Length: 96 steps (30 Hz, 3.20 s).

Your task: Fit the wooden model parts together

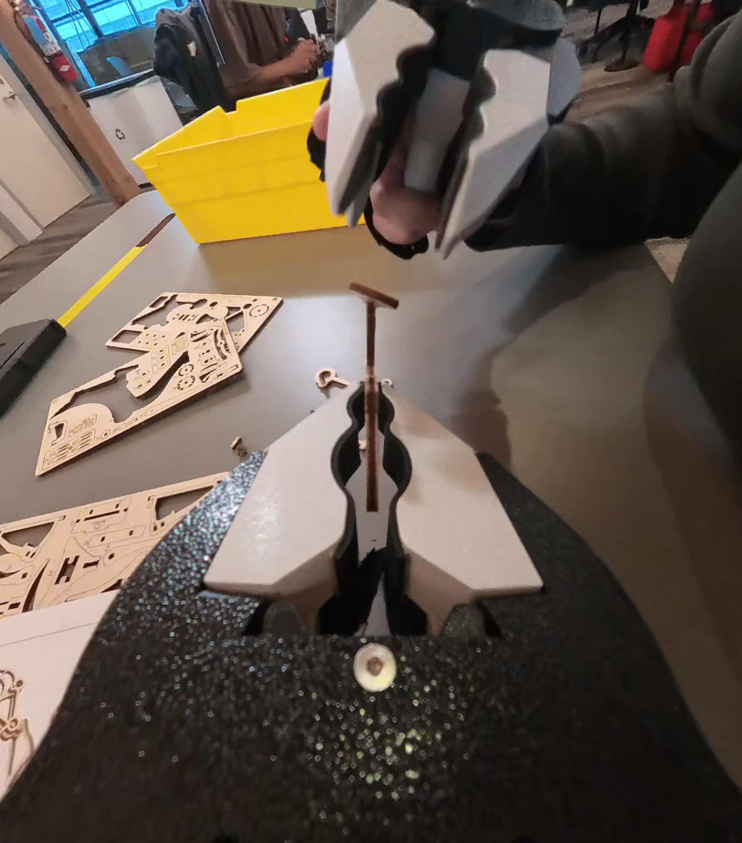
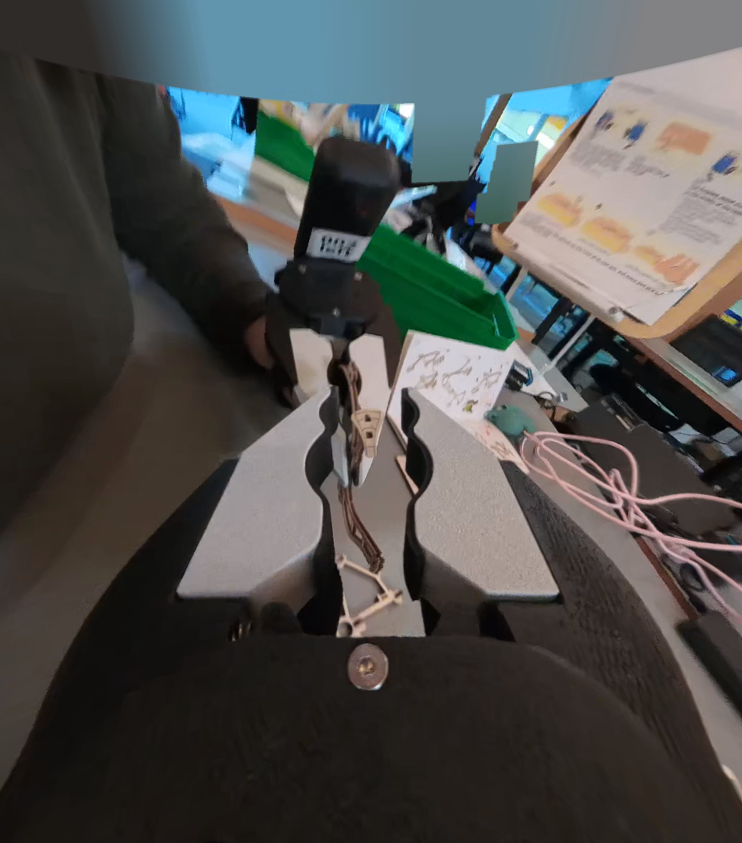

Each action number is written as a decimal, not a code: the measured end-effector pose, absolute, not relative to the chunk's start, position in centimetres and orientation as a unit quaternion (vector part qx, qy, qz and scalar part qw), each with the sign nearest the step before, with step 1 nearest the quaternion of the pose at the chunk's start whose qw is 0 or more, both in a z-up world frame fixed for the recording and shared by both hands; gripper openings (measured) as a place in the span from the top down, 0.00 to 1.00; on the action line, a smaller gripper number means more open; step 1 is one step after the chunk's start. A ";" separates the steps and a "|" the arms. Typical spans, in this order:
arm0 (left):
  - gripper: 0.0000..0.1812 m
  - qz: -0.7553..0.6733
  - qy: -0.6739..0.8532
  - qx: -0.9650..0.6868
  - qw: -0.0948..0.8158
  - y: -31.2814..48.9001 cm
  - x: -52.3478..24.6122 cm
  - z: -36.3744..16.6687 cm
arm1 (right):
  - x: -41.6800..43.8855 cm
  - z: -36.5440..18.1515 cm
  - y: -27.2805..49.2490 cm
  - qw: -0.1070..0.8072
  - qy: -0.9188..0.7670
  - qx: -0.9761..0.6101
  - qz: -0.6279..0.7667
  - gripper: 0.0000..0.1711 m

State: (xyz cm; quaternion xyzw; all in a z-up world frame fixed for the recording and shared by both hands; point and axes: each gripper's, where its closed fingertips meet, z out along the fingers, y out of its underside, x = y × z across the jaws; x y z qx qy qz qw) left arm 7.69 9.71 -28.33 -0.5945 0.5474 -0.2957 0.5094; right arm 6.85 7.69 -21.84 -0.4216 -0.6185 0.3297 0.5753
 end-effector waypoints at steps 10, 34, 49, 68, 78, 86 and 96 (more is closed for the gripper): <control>1.00 -0.269 0.569 -0.588 0.508 9.5 7.9 -28.9 | 6.5 -24.2 8.0 0.554 -0.669 -0.438 0.232 0.86; 1.00 -0.141 0.642 -0.560 0.504 9.4 8.1 -30.7 | 6.7 -26.4 7.0 0.467 -0.698 -0.466 0.278 0.92; 1.00 -0.208 0.635 -0.568 0.481 8.4 8.5 -30.8 | 6.1 -26.2 6.6 0.443 -0.644 -0.469 0.411 0.92; 1.00 -0.344 0.589 -0.602 0.416 7.1 8.6 -31.0 | 5.5 -26.3 6.9 0.413 -0.564 -0.489 0.521 0.92; 0.99 -0.353 0.583 -0.609 0.407 7.1 8.8 -31.1 | 5.5 -26.5 7.2 0.400 -0.555 -0.504 0.527 0.92; 1.00 -0.375 0.563 -0.614 0.406 7.1 8.9 -30.5 | 5.4 -26.1 7.1 0.401 -0.545 -0.503 0.537 0.92; 1.00 -0.377 0.564 -0.625 0.385 6.9 9.0 -31.0 | 5.4 -26.6 6.6 0.386 -0.560 -0.504 0.532 0.91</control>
